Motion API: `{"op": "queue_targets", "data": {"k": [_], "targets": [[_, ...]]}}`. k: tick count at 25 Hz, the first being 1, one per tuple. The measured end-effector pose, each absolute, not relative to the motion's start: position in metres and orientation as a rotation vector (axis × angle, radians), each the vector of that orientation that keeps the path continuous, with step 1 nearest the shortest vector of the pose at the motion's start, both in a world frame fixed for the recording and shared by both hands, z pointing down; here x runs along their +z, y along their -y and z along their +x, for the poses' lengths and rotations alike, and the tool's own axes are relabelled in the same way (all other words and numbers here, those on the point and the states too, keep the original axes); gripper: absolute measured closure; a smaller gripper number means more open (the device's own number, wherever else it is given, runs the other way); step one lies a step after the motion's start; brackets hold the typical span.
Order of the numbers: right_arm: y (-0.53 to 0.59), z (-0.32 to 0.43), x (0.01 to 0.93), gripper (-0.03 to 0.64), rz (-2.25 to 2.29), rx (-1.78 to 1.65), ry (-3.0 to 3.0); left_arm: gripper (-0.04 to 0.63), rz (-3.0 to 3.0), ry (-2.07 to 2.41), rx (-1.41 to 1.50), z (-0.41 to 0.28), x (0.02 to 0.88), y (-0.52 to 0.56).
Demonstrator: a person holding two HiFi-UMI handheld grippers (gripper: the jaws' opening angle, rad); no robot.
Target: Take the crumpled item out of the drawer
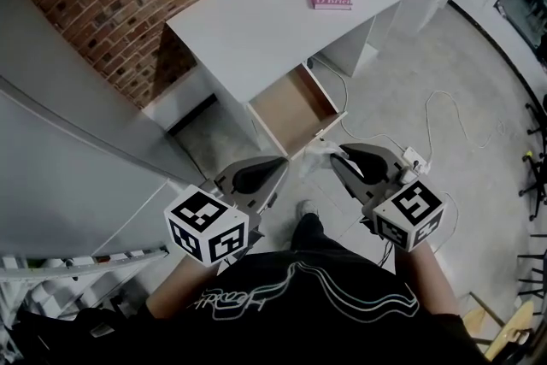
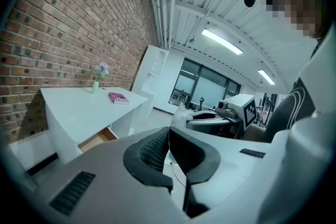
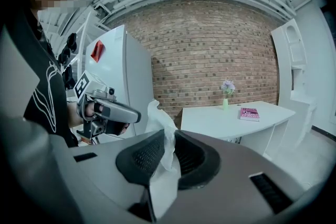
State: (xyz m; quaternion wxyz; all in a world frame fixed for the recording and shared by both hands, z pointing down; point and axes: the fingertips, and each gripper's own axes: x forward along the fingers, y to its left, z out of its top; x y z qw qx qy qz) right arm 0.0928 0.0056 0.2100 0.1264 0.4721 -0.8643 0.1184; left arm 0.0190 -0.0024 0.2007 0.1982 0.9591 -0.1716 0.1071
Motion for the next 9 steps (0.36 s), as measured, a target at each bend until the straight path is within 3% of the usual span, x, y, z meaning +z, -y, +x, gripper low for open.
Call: {"op": "queue_targets", "data": {"k": [9], "targets": [[-0.004, 0.0982, 0.2121, 0.538, 1.401, 0.364, 2.506, 0.572, 2.689, 0.454, 0.313, 0.0269, 0.2066, 0.0037]]}}
